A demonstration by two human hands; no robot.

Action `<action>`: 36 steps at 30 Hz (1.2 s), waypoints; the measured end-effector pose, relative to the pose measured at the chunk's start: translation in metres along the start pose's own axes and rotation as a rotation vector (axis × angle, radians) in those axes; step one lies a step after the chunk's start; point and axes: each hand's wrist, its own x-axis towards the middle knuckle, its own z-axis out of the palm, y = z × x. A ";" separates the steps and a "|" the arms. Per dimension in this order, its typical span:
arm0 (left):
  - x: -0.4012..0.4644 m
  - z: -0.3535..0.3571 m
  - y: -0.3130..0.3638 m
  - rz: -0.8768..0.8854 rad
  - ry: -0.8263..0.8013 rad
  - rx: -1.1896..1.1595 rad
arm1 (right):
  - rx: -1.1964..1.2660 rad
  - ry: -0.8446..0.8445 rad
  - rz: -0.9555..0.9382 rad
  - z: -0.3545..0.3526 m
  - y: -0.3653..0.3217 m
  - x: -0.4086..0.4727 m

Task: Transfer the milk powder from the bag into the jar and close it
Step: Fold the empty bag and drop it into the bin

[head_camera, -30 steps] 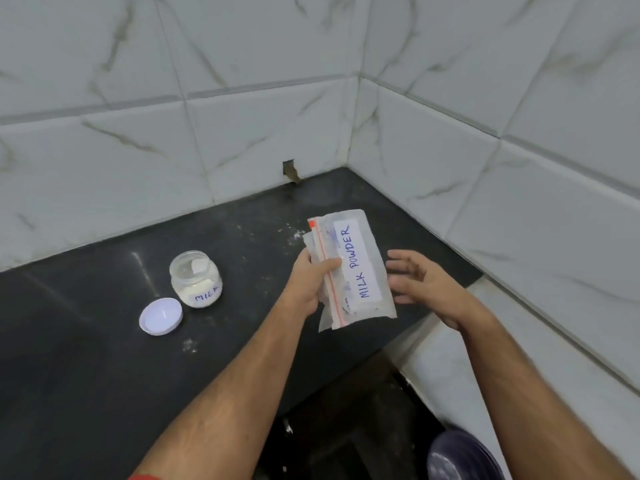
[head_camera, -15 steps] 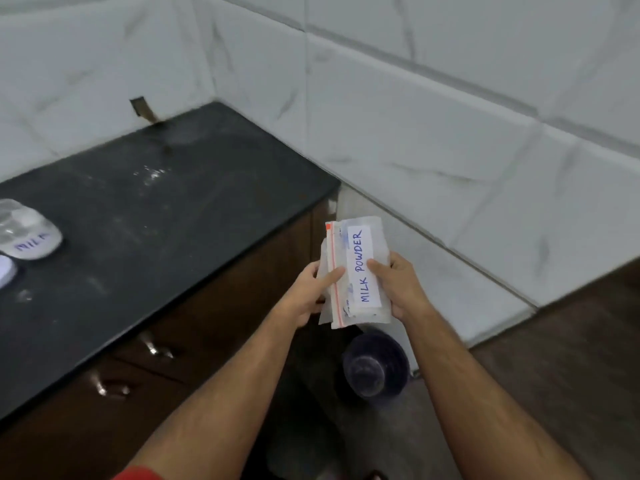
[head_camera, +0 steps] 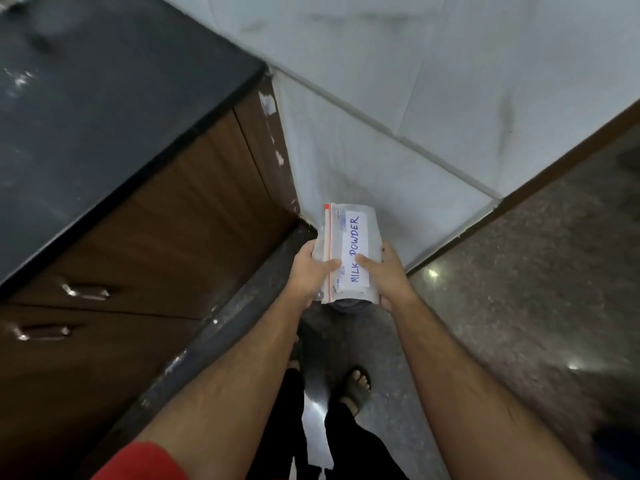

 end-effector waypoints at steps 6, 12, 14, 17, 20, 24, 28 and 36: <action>0.054 0.018 -0.086 -0.130 0.002 0.082 | -0.061 0.131 0.080 0.002 0.092 0.060; 0.138 0.030 -0.187 -0.246 -0.038 0.151 | -0.119 0.202 0.169 -0.001 0.188 0.146; 0.171 0.036 -0.218 -0.277 -0.051 0.196 | -0.148 0.210 0.182 -0.002 0.217 0.178; 0.218 0.046 -0.265 -0.280 -0.087 0.244 | -0.236 0.208 0.183 -0.005 0.258 0.225; 0.258 0.054 -0.304 -0.259 -0.142 0.322 | -0.344 0.195 0.194 -0.010 0.295 0.267; 0.305 0.067 -0.343 -0.207 -0.176 0.430 | -0.434 0.170 0.215 -0.016 0.328 0.318; 0.348 0.081 -0.368 -0.086 -0.179 0.509 | -0.548 0.196 0.169 -0.019 0.347 0.367; 0.369 0.096 -0.393 0.096 -0.284 0.882 | -0.944 0.043 0.060 -0.019 0.380 0.397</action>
